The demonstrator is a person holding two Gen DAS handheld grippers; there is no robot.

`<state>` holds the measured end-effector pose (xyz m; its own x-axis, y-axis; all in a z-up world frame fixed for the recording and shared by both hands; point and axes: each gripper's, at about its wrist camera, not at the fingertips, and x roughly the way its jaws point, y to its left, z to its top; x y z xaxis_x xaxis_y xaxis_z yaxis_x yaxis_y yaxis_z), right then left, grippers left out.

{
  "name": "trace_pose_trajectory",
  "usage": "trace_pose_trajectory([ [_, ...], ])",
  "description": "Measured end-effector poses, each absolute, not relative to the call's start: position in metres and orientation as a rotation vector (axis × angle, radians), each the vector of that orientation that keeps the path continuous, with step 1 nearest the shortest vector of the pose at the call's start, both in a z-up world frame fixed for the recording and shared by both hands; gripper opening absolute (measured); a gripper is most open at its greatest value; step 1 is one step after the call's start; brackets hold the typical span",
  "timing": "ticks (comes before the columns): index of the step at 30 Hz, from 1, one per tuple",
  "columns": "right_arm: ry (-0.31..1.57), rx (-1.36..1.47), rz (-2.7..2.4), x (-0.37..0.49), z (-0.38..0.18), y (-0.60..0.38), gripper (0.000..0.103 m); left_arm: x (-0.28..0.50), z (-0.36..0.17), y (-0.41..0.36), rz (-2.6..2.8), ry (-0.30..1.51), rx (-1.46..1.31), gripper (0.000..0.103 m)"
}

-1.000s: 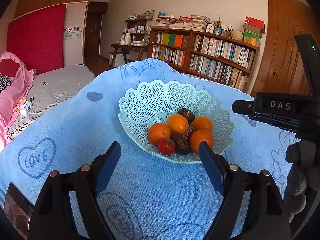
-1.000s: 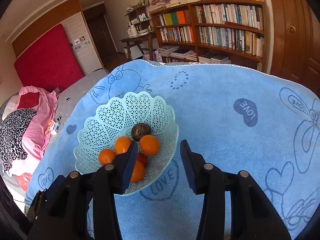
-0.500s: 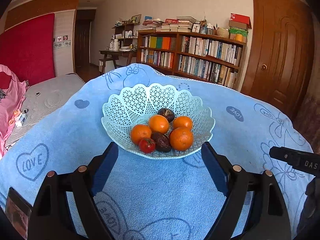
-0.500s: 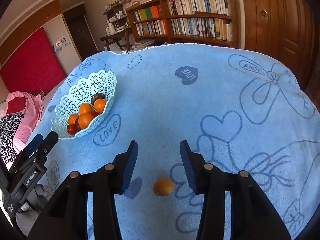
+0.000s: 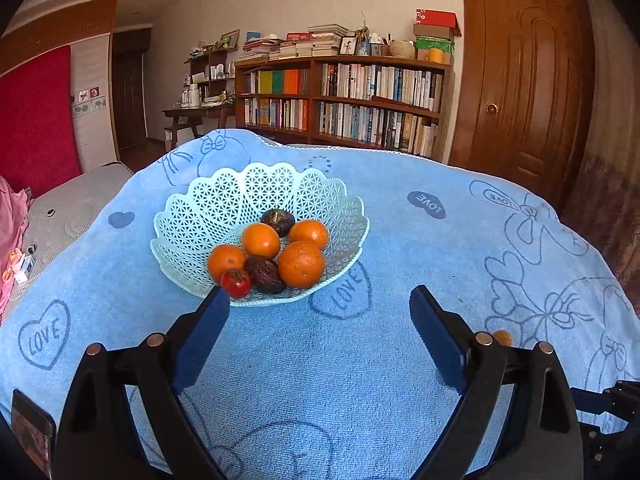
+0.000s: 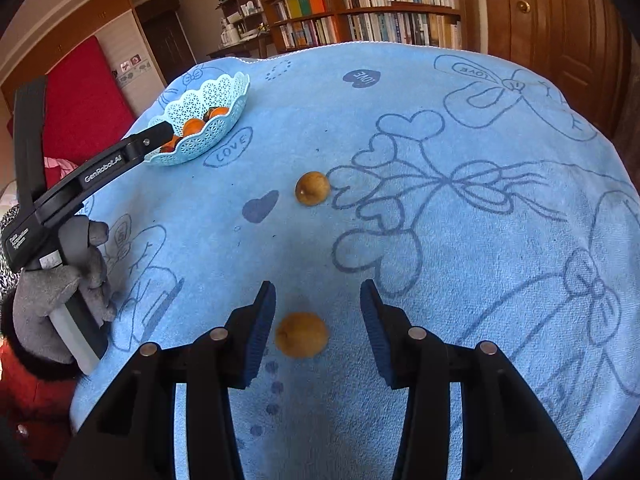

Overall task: Organize fruits
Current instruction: 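Grasp a small tan fruit with the right tool, then grasp the other small tan fruit with the left tool while the right holds its fruit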

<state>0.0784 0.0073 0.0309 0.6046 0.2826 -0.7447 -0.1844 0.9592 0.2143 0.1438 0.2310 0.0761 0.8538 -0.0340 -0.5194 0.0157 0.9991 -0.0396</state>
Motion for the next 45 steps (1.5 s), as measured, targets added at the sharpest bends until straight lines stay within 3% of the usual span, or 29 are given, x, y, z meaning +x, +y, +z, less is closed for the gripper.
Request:
trace_pose_trajectory([
  [5, 0.900, 0.087, 0.300, 0.068, 0.025, 0.018, 0.043, 0.145, 0.074, 0.217, -0.070, 0.569, -0.012, 0.093],
  [10, 0.921, 0.033, 0.271, 0.066, 0.017, 0.026, 0.029, 0.147, 0.071, 0.203, -0.116, 0.596, 0.016, 0.093],
  [25, 0.806, 0.112, 0.117, 0.062, 0.032, -0.010, 0.029, 0.159, 0.055, 0.145, -0.345, 0.695, 0.047, 0.091],
  [29, 0.799, 0.120, 0.097, 0.063, 0.034, -0.015, 0.029, 0.167, 0.044, 0.126, -0.425, 0.766, 0.048, 0.072],
  [37, 0.805, 0.130, 0.101, 0.064, 0.031, -0.015, 0.029, 0.180, 0.025, 0.105, -0.462, 0.847, 0.077, 0.053],
  [41, 0.808, 0.131, 0.102, 0.064, 0.029, -0.015, 0.029, 0.185, 0.018, 0.098, -0.467, 0.881, 0.090, 0.036],
  [45, 0.809, 0.139, 0.102, 0.065, 0.028, -0.015, 0.029, 0.184, 0.017, 0.100, -0.469, 0.880, 0.086, 0.026],
])
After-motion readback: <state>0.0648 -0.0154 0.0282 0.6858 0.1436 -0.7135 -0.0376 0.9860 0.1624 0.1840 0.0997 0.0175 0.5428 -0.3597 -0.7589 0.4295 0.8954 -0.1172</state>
